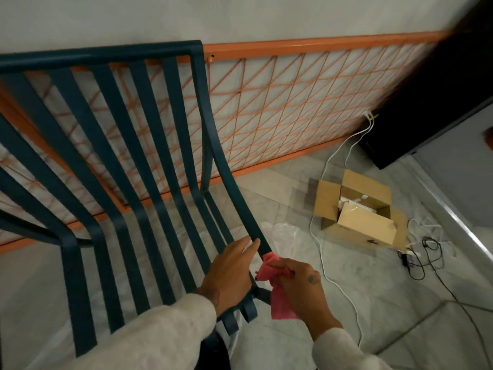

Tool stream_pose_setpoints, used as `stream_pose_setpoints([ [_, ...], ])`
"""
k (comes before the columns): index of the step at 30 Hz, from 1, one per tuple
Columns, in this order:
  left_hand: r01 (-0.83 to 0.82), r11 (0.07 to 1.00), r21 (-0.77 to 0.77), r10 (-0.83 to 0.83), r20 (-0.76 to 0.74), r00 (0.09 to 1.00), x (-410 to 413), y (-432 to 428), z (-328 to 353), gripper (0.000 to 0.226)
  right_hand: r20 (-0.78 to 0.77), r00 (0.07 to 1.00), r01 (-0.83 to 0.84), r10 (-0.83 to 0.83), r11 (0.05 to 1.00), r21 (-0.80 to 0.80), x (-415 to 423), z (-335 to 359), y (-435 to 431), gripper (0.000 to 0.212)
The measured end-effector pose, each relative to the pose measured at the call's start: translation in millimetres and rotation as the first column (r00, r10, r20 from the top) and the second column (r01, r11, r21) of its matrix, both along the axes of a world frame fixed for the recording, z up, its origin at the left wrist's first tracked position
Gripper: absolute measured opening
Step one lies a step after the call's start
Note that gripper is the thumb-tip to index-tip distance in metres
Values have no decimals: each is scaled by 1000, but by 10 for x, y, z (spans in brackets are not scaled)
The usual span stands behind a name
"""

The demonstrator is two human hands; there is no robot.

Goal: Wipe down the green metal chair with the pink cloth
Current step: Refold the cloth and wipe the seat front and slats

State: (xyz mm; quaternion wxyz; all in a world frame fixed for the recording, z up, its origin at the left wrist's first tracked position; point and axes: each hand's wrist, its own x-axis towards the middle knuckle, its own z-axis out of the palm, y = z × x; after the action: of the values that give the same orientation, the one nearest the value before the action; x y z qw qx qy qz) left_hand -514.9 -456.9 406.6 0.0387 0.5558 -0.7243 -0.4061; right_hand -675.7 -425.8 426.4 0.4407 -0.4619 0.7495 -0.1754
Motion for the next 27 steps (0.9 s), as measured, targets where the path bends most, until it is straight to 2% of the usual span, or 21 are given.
stream_pose_setpoints([
  [2, -103, 992, 78, 113, -141, 983, -79, 48, -5, 67, -7, 999, 37, -37, 999, 29, -63, -71, 150, 39],
  [4, -161, 974, 159, 192, -207, 959, -141, 84, -7, 57, -42, 998, 50, -48, 997, 57, -135, -57, 248, 36],
  [7, -200, 942, 268, 267, -246, 932, -150, 220, 15, 48, 23, 998, 52, -54, 993, 102, -277, -9, 257, 27],
  [10, -212, 925, 314, 306, -290, 906, -128, 332, 9, 48, 179, 973, 123, -145, 984, 128, -307, 33, 172, 10],
  [15, -341, 874, 347, 456, -340, 823, -303, 339, -66, 46, 236, 967, 61, -92, 989, 137, -281, -36, -229, 10],
  [17, -464, 793, 396, 599, -361, 715, -433, 317, -71, 39, 285, 959, -43, -2, 987, 152, -310, -91, -531, 15],
  [19, -531, 712, 459, 697, -375, 611, -460, 290, -79, 33, 287, 957, -77, 35, 987, 138, -240, -154, -775, 21],
  [22, -600, 638, 482, 768, -337, 545, -575, 274, -30, 28, 339, 934, -164, 114, 979, 123, -265, -251, -919, 23],
  [25, -609, 527, 593, 846, -296, 443, -686, 269, 36, 25, 380, 905, -248, 190, 962, 112, -456, -257, -776, 21],
  [27, -629, 496, 599, 864, -265, 428, -746, 284, 61, 27, 414, 889, -268, 197, 956, 120, -599, -278, -611, 22],
])
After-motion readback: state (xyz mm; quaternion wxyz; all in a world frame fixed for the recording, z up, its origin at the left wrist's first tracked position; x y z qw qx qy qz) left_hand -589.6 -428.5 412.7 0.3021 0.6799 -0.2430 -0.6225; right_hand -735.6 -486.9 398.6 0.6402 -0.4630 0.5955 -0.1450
